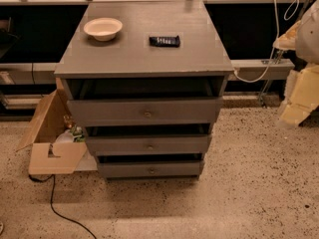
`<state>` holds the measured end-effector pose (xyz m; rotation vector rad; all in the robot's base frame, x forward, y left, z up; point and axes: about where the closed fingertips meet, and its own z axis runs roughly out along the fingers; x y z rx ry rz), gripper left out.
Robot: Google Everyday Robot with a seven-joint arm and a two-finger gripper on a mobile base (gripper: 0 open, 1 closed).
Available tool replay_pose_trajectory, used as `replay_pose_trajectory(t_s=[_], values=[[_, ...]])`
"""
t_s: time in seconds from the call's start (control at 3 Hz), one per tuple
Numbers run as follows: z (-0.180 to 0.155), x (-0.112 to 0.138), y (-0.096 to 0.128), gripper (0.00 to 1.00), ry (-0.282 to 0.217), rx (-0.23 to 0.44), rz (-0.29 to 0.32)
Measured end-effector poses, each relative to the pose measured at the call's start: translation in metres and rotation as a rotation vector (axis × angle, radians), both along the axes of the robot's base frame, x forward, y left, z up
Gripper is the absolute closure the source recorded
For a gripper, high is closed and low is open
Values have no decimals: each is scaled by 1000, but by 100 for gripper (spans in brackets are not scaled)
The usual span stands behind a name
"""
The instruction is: Open bottom drawer
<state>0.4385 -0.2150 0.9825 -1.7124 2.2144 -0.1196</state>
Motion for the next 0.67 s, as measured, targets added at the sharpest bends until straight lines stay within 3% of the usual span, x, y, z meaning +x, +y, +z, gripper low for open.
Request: replay_pose_trajectory(t_s=[0.33,0.67], values=[[-17,1,6,0,7,20,14],[-72,7,20,0,28,61,30]])
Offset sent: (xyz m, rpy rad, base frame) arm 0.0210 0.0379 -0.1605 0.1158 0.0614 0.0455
